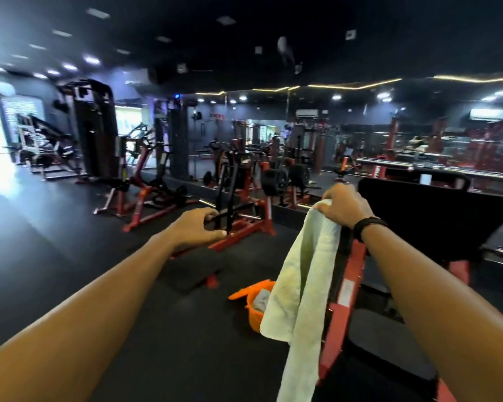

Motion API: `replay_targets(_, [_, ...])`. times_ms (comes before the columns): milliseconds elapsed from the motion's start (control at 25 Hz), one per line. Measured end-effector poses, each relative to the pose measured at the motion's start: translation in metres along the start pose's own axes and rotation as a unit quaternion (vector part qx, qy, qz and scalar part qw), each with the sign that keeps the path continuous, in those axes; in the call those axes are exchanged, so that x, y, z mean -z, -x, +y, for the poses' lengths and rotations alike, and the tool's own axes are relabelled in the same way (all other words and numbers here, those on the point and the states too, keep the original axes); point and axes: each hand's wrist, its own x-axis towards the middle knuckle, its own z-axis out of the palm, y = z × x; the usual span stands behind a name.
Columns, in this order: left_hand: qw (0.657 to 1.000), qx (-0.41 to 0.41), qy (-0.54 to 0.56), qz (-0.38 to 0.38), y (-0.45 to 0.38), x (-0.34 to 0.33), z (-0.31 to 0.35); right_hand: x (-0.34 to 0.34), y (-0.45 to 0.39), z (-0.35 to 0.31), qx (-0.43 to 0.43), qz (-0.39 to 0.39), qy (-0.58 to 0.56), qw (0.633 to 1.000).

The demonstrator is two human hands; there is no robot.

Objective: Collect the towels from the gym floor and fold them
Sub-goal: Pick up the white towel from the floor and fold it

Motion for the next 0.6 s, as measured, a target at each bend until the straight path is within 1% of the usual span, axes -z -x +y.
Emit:
replay_targets(240, [0.999,0.041,-0.024,0.006,-0.074,0.012,-0.076,-0.082,-0.111,-0.043,0.048,-0.043,-0.03,0.997])
replay_targets(440, [0.998,0.05,-0.021,0.012,-0.163,0.016,-0.109,-0.124,-0.207,-0.064,0.102,-0.09,-0.052,0.989])
replay_targets(600, [0.998,0.052,-0.022,0.015,-0.234,0.01,-0.119,-0.145,-0.273,-0.073,0.123,-0.08,-0.08,0.986])
